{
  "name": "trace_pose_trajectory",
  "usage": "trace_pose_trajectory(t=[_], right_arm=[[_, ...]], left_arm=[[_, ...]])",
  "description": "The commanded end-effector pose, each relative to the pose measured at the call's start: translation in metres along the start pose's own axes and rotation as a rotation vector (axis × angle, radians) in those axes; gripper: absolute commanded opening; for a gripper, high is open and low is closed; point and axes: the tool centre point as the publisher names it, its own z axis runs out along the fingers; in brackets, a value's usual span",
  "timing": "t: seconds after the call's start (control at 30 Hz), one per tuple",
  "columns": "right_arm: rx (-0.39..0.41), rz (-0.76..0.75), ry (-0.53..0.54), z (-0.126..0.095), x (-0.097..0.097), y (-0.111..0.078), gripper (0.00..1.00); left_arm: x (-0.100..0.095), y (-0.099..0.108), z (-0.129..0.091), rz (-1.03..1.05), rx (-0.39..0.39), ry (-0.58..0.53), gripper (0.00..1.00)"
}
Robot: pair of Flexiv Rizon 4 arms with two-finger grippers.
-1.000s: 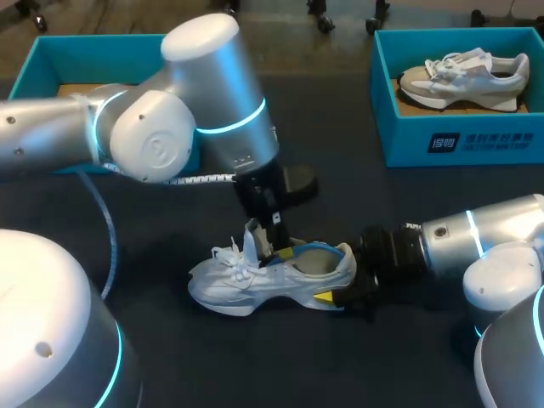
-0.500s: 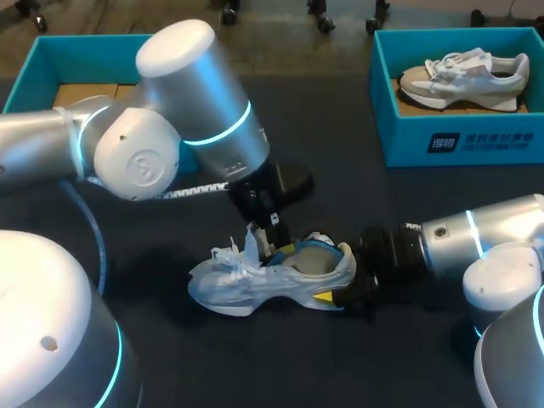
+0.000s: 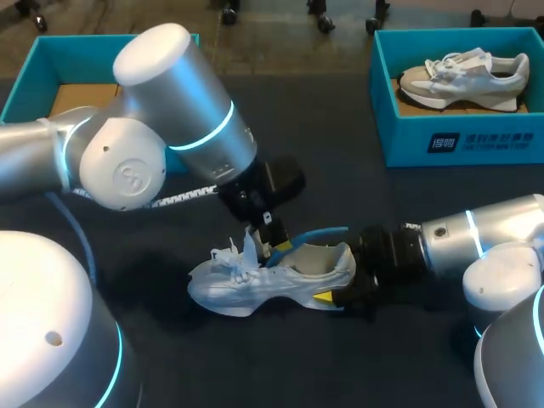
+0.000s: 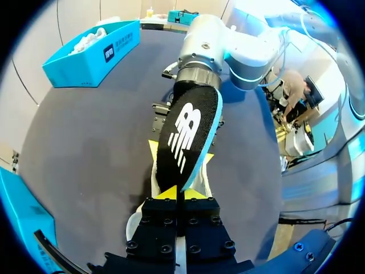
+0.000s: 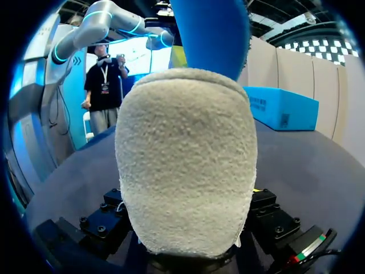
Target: Take the shoe out of the shoebox, open the shoe tongue, remove and reinsert the insole, then place the shoe into the shoebox
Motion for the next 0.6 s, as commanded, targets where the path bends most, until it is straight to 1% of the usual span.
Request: trace_pose_trajectory(t=[0.03,0.23,0.4,0.43,0.47,0.5,0.53,0.57,0.6], right_arm=[[0.008,0.001,0.0,0.001,0.001,-0.003,0.0],[0.008,0.001,0.0,0.001,0.001,-0.003,0.0],[0.008,0.001,0.0,0.001,0.001,-0.003,0.0],[0.008,0.001,0.0,0.001,0.001,-0.003,0.0],[0.008,0.001,0.0,0.001,0.001,-0.003,0.0],[0.008,0.001,0.0,0.001,0.001,-0.003,0.0],[0.008,0.001,0.0,0.001,0.001,-0.003,0.0],[0.008,0.001,0.0,0.001,0.001,-0.003,0.0],[0.008,0.001,0.0,0.001,0.001,-0.003,0.0]], left_arm=[[0.006,-0.009,0.003,0.011,-0.015,-0.038,0.0],[0.009,-0.026,0.019,0.024,-0.043,-0.102,0.0],[0.011,-0.033,0.025,0.046,-0.056,-0.168,0.0],[0.011,-0.034,0.026,0.046,-0.058,-0.17,0.04],[0.01,-0.036,0.027,0.043,-0.061,-0.183,0.2],[0.008,-0.037,0.029,0.04,-0.064,-0.189,0.24],[0.007,-0.037,0.029,0.04,-0.065,-0.19,0.24],[0.004,-0.039,0.032,0.033,-0.071,-0.203,0.3],[0.003,-0.04,0.033,0.032,-0.072,-0.204,0.33]])
